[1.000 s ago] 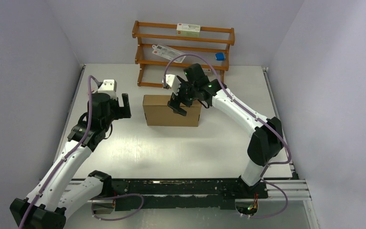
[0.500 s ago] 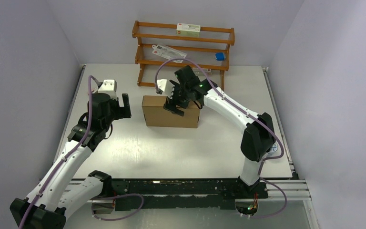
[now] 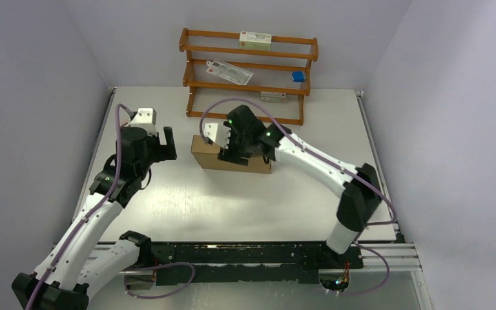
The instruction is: Fold the paper box
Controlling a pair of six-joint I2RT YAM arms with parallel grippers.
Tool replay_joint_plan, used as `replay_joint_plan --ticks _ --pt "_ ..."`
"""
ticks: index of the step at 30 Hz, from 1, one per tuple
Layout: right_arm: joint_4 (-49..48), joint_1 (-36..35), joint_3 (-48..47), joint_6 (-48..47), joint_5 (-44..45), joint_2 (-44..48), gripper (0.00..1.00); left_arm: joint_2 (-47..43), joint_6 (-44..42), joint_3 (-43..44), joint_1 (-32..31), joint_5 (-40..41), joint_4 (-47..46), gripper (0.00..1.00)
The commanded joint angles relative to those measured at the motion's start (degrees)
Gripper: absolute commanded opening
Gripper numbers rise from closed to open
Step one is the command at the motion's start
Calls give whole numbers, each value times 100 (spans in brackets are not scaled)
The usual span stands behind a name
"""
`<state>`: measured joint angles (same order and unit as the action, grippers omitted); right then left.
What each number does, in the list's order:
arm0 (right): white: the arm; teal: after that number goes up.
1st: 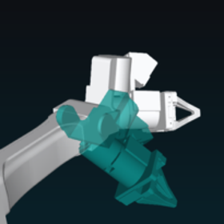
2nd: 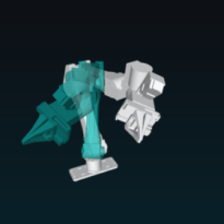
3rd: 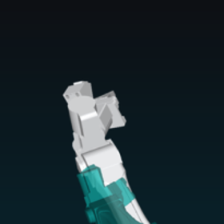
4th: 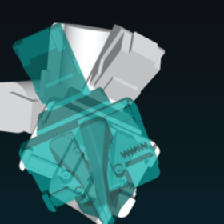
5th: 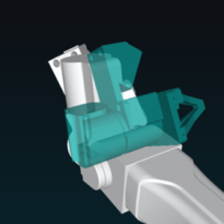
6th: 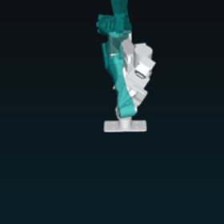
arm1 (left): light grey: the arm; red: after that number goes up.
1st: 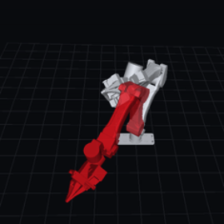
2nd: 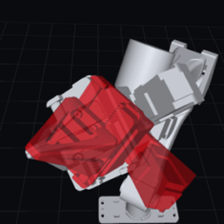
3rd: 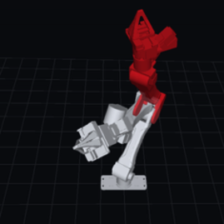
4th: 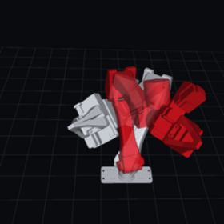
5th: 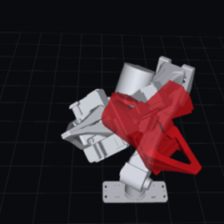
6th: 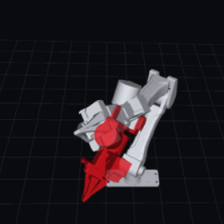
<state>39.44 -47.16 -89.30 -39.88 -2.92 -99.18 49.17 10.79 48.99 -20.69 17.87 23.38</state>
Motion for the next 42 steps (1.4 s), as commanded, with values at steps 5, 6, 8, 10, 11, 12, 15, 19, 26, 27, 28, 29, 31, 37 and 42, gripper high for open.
replay_joint_plan --ticks 5,6,8,10,11,12,15,19,26,27,28,29,31,37,42 --pt "-1982 -1158 2129 -372 2572 1413 70 -588 95 -59 -14 603 -112 98" --pt "-2445 -1321 2490 -453 2842 1518 70 -711 118 -77 -14 686 -86 98" --pt "-3260 -1702 3205 -699 3263 1706 68 -974 183 -112 -14 808 24 98" --pt "-4213 -2043 3926 -962 3622 1841 68 -1232 245 -183 -14 837 95 98" --pt "-4671 -2237 4260 -1128 3809 1856 68 -1374 270 -228 -14 823 132 98" --pt "-5076 -2428 4542 -1290 4023 1832 68 -1486 300 -265 -14 808 182 98" --pt "-5905 -2818 5105 -1644 4611 1506 69 -1781 374 -379 -14 785 367 98" --pt "-6298 -3051 5322 -1536 4911 1017 75 -2033 438 -487 -14 740 607 98" --pt "-4591 -3360 4640 -21 4792 724 96 -2304 368 -604 -14 676 716 98" --pt "-4192 -3365 4469 269 4727 700 99 -2327 358 -614 -14 679 701 98" --pt "-3808 -3373 4307 550 4632 685 100 -2328 339 -618 -14 674 689 98" --pt "-3414 -3378 4137 815 4499 689 100 -2332 316 -623 -14 675 679 98" --pt "-2800 -3387 3854 1257 4203 738 100 -2332 280 -649 -14 669 646 98" --pt "-2134 -3395 3519 1932 3358 1292 100 -2382 248 -689 -14 587 598 98" --pt "-2158 -3211 3175 2686 3399 1291 100 -2396 263 -731 -14 540 560 98"
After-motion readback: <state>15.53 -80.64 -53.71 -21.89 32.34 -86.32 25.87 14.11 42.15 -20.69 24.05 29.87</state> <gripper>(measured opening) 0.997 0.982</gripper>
